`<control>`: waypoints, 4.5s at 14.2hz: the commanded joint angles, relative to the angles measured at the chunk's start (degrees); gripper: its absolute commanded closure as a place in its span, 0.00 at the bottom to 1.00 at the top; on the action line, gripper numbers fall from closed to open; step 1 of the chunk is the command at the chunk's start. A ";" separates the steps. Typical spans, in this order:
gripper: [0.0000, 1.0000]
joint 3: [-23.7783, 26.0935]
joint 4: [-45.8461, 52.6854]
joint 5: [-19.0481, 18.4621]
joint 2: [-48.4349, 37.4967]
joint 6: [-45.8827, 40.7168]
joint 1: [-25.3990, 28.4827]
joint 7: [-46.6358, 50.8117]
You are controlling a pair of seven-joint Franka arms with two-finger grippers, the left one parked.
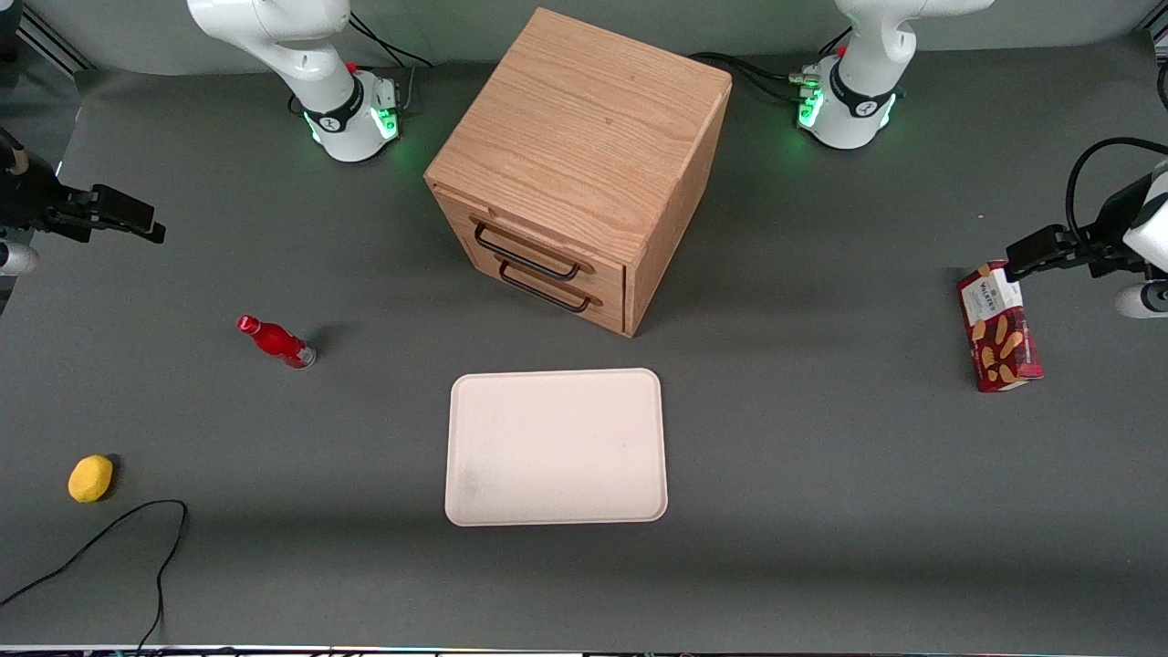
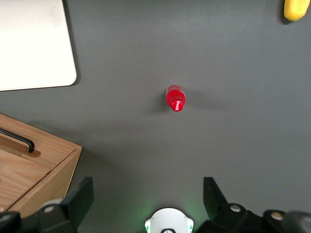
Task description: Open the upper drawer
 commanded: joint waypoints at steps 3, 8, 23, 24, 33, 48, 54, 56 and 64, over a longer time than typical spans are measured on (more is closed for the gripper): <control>0.00 0.21 2.10 0.74 1.62 -0.65 -0.40 -0.98; 0.00 0.21 2.19 1.00 1.89 -0.65 -0.14 -1.34; 0.00 0.74 4.03 11.11 6.44 0.47 12.66 -1.25; 0.00 0.74 4.29 10.76 7.76 1.71 14.17 -1.34; 0.00 1.18 5.17 5.92 14.98 9.90 26.57 -9.85; 0.00 5.49 13.17 19.98 27.90 5.69 25.35 -29.55; 0.00 5.40 14.49 20.25 29.40 4.36 25.35 -32.98; 0.00 5.49 14.23 20.25 29.40 4.36 25.35 -34.90; 0.00 5.66 12.56 20.34 29.57 4.45 25.79 -37.46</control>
